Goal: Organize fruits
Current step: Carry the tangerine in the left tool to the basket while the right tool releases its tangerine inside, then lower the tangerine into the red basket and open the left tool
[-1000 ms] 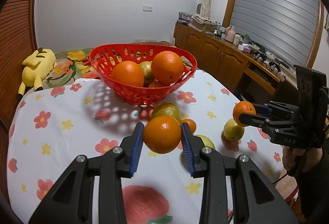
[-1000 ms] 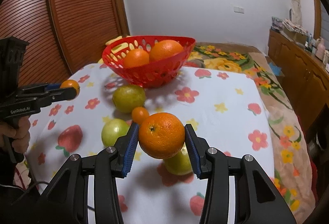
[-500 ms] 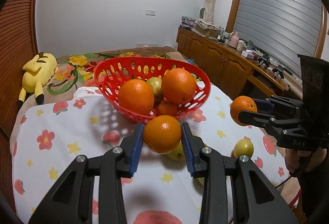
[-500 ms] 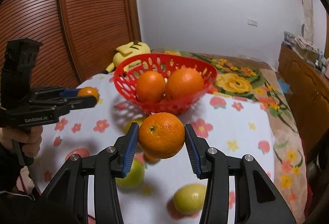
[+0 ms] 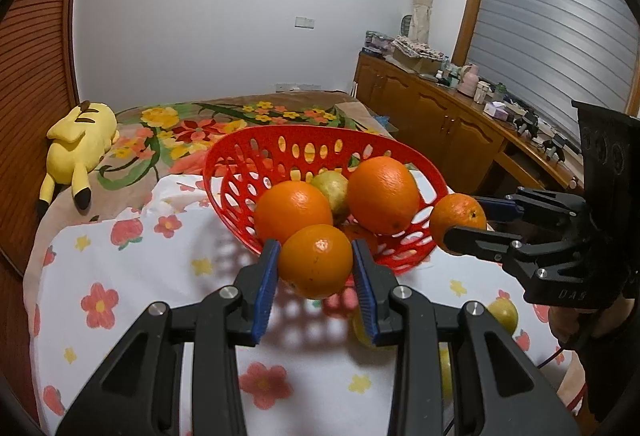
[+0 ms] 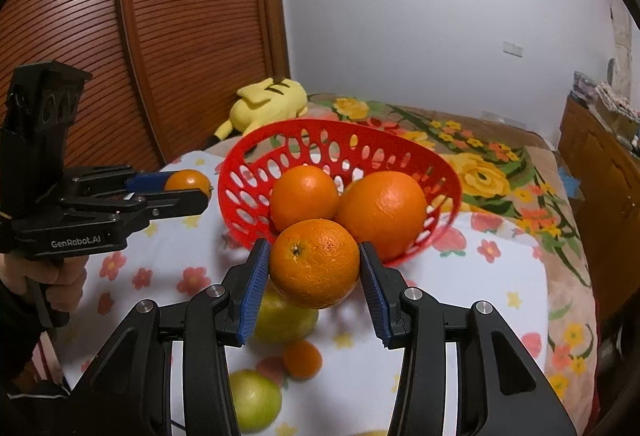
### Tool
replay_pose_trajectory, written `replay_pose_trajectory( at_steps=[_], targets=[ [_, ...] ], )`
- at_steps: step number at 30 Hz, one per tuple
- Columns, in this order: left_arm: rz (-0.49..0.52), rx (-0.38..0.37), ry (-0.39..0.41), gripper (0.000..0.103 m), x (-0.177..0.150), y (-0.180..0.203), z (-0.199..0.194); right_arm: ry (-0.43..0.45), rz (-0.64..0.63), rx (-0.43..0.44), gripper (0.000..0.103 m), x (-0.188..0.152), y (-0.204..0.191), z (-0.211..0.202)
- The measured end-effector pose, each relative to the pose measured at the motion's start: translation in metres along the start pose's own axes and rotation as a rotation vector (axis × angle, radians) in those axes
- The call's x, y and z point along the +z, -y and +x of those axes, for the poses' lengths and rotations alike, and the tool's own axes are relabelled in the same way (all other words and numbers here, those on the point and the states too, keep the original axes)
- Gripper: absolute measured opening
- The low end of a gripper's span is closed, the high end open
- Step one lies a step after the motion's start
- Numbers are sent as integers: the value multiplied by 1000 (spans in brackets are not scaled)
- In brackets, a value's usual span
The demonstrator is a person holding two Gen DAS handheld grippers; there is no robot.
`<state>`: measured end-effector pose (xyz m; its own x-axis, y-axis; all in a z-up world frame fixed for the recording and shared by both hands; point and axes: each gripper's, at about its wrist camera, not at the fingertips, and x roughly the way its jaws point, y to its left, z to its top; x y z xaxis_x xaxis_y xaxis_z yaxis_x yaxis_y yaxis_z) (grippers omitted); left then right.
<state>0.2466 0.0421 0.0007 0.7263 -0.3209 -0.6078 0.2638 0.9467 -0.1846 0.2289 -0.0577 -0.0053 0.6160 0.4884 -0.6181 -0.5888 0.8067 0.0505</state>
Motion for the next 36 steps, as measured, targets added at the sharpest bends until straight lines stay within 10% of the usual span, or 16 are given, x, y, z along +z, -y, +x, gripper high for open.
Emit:
replay_pose_trajectory(
  at_steps=[36],
  targets=[
    [21,31,-50,34,42,-38,67,-51,5,40,46,14,9,41]
  ],
)
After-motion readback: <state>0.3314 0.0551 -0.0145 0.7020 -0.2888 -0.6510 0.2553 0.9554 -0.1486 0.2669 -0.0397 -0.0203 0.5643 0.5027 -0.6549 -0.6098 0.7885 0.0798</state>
